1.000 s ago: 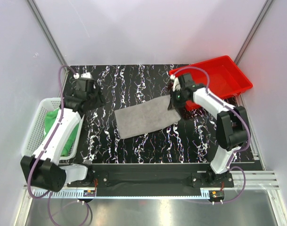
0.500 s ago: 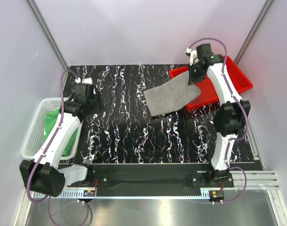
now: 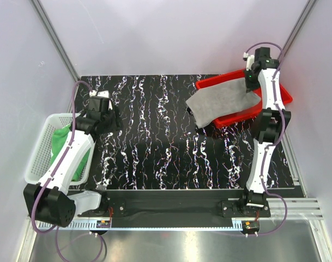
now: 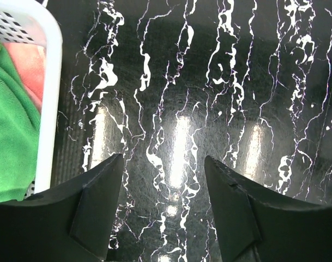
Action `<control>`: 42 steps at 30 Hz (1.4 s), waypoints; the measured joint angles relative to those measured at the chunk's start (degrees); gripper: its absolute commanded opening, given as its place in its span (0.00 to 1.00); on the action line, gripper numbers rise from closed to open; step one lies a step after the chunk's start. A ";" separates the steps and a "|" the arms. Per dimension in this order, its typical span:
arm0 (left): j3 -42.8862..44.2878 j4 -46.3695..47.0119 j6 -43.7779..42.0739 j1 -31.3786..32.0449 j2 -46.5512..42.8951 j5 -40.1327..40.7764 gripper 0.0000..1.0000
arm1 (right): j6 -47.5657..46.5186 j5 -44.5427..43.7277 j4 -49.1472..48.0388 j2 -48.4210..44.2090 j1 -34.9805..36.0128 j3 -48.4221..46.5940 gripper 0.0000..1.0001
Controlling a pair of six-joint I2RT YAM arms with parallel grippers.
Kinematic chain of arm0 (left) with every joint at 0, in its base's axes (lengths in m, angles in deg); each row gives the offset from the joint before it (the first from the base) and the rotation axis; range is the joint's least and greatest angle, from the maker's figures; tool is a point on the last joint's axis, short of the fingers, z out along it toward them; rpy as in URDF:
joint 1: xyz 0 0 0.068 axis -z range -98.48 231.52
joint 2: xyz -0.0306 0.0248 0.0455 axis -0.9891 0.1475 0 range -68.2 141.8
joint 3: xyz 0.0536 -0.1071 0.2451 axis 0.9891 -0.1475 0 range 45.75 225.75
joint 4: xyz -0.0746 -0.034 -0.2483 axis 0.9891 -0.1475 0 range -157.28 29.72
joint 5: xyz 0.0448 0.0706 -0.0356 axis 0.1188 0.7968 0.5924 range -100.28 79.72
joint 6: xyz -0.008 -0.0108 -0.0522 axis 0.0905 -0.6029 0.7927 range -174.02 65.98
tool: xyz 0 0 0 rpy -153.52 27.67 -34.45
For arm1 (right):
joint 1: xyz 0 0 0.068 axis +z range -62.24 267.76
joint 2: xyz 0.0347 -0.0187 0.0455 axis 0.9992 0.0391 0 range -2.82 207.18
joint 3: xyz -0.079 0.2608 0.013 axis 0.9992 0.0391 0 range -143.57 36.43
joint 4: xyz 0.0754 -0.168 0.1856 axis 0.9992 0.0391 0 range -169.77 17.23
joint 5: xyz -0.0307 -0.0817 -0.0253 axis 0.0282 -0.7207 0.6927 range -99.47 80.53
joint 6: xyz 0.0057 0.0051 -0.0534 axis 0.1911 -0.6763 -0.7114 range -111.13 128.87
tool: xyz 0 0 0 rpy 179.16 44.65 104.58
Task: Fold and stack the towels
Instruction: Neatly place the folded towel into the bin
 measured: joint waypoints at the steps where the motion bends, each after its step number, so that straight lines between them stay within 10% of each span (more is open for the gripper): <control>1: -0.20 0.17 -0.09 0.00 0.00 -0.26 0.67 | -0.46 -0.33 -0.63 0.28 -0.83 -0.02 0.00; 15: -0.59 0.74 -0.94 0.00 0.07 -3.30 0.68 | -5.84 -3.56 -13.92 7.08 -6.01 -3.02 0.02; 26: -0.59 1.14 -1.03 0.00 0.39 -3.65 0.68 | -7.26 -7.80 -25.53 12.72 -6.51 -6.97 0.80; 28: -0.59 1.16 -1.07 0.00 0.37 -3.43 0.69 | -6.03 -9.33 -28.20 10.34 -6.32 -3.56 1.00; 35: -0.57 1.18 -0.22 -0.07 -2.03 -0.66 0.67 | 1.62 -10.84 -30.14 -5.73 -1.36 11.78 1.00; 42: 1.68 0.24 1.20 -3.65 -5.53 8.92 0.69 | 18.10 1.29 -35.58 -33.40 17.84 37.94 1.00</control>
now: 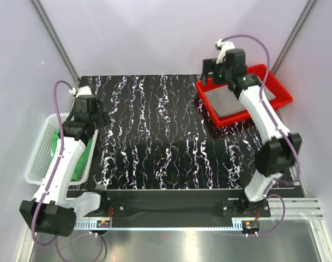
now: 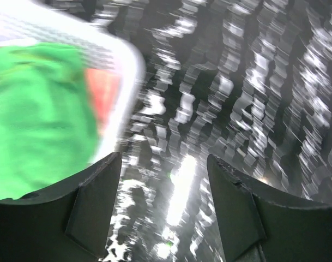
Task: Fold and stack the towels
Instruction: Neatly place the folded towel into the bin, then grab crumpled towel
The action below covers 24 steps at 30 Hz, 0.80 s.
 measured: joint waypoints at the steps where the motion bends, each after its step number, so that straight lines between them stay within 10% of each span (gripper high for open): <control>1: -0.04 -0.13 0.26 -1.60 -0.02 1.22 0.69 | 1.99 2.36 -0.66 -3.21 2.08 3.61 1.00; 15: -0.98 -3.43 2.51 -26.32 20.24 7.15 0.58 | 14.32 20.76 -5.14 -14.27 7.26 23.30 1.00; 20: -0.92 -4.42 2.80 -31.34 28.96 6.64 0.00 | 15.37 24.33 -5.42 -16.39 7.28 24.11 1.00; 24: 1.53 -7.02 1.92 -33.94 29.62 5.49 0.00 | 15.37 24.85 -5.44 -18.14 7.28 24.11 1.00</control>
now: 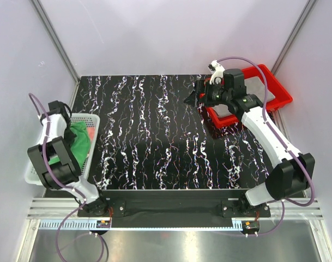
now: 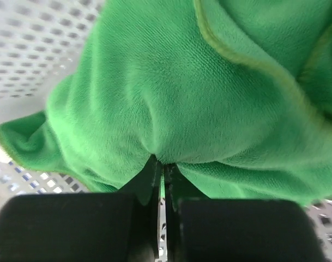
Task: Fold and stack the towels
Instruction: Grab crumpled towel, then move the towel to the center of the board
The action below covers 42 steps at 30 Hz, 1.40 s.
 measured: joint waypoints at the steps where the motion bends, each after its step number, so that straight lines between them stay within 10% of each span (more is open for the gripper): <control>1: 1.38 -0.63 -0.17 -0.15 -0.63 -0.33 0.00 | 0.00 0.20 -0.04 -0.20 0.00 0.00 1.00; 9: 22.93 -7.26 -1.33 4.44 -7.96 -4.42 0.00 | -0.66 0.48 0.17 -0.31 0.00 -0.09 1.00; 18: 42.49 -6.10 -2.29 30.21 -13.46 -19.12 0.01 | -0.74 -2.91 2.97 1.62 0.00 -1.88 1.00; 27: 13.86 11.30 1.95 51.01 -21.99 -38.07 0.33 | 1.01 -13.86 5.33 -0.57 0.02 0.96 1.00; 34: -13.00 11.93 8.44 51.23 -14.75 -29.94 0.43 | 2.08 -16.48 6.47 -1.49 0.02 13.38 0.98; 42: -15.80 22.58 10.43 51.21 -18.75 -30.32 0.54 | 6.78 -18.53 4.55 -1.27 0.04 22.60 0.90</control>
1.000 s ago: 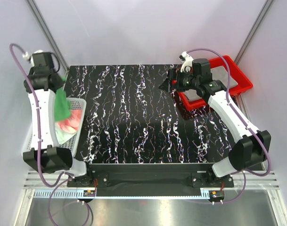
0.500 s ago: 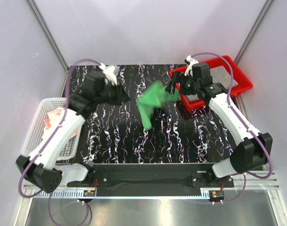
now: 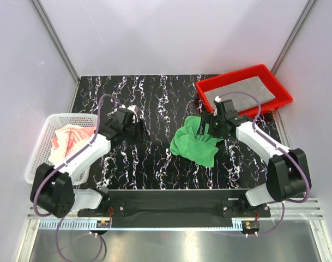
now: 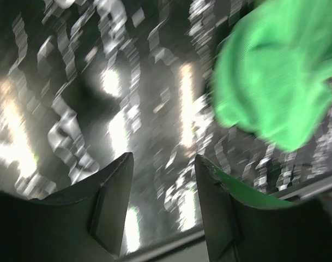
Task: Fold and stack the towels
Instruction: Move the towel to the center of the board
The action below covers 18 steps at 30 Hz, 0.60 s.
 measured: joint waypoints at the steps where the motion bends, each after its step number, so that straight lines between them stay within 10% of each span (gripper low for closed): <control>1: 0.52 1.73 0.11 0.02 1.11 -0.87 0.54 | 0.68 -0.26 -1.11 0.02 0.00 1.03 0.89; 9: 8.59 6.29 0.24 1.14 17.20 -2.82 0.56 | 4.81 1.31 -8.85 5.62 2.69 6.43 0.79; 18: 9.18 2.29 0.61 -6.38 11.32 2.54 0.57 | 1.07 5.60 -13.00 14.97 25.66 1.14 0.65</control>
